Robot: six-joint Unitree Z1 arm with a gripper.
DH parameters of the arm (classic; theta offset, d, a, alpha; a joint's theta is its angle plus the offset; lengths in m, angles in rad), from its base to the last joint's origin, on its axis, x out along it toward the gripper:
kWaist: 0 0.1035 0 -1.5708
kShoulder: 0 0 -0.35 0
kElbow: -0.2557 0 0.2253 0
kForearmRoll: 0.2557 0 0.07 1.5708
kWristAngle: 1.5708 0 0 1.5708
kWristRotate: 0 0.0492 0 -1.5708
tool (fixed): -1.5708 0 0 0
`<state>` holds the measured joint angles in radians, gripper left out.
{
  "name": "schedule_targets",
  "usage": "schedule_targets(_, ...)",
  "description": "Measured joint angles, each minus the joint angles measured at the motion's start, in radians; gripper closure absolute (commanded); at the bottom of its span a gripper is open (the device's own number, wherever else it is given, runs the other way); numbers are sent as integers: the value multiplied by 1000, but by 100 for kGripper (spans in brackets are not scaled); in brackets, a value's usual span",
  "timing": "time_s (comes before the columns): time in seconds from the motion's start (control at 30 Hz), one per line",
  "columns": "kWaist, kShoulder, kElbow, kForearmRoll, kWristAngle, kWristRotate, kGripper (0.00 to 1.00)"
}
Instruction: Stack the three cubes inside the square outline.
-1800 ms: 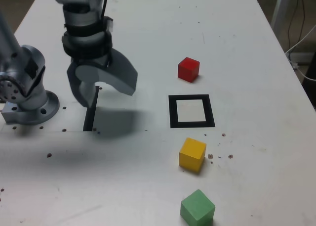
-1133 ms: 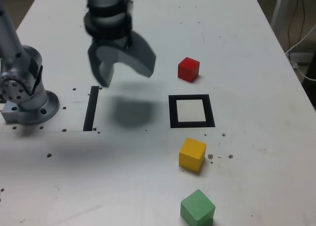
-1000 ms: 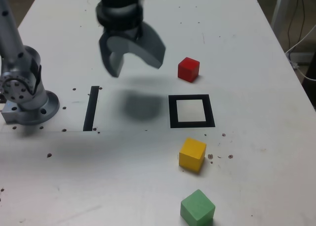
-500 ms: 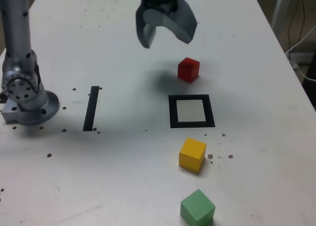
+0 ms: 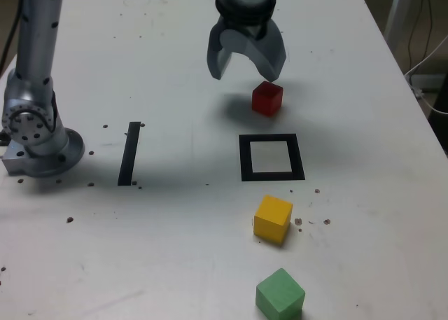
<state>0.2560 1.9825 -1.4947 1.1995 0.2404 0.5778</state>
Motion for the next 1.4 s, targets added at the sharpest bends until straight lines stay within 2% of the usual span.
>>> schedule_targets(0.37,-61,25,-18,-47,-3,62,15)
schedule_targets(0.63,-70,68,-19,-57,-3,72,20)
schedule_targets(0.83,-70,106,-22,-69,-3,72,33)
schedule_targets(1.4,-70,111,-22,-84,0,72,69)
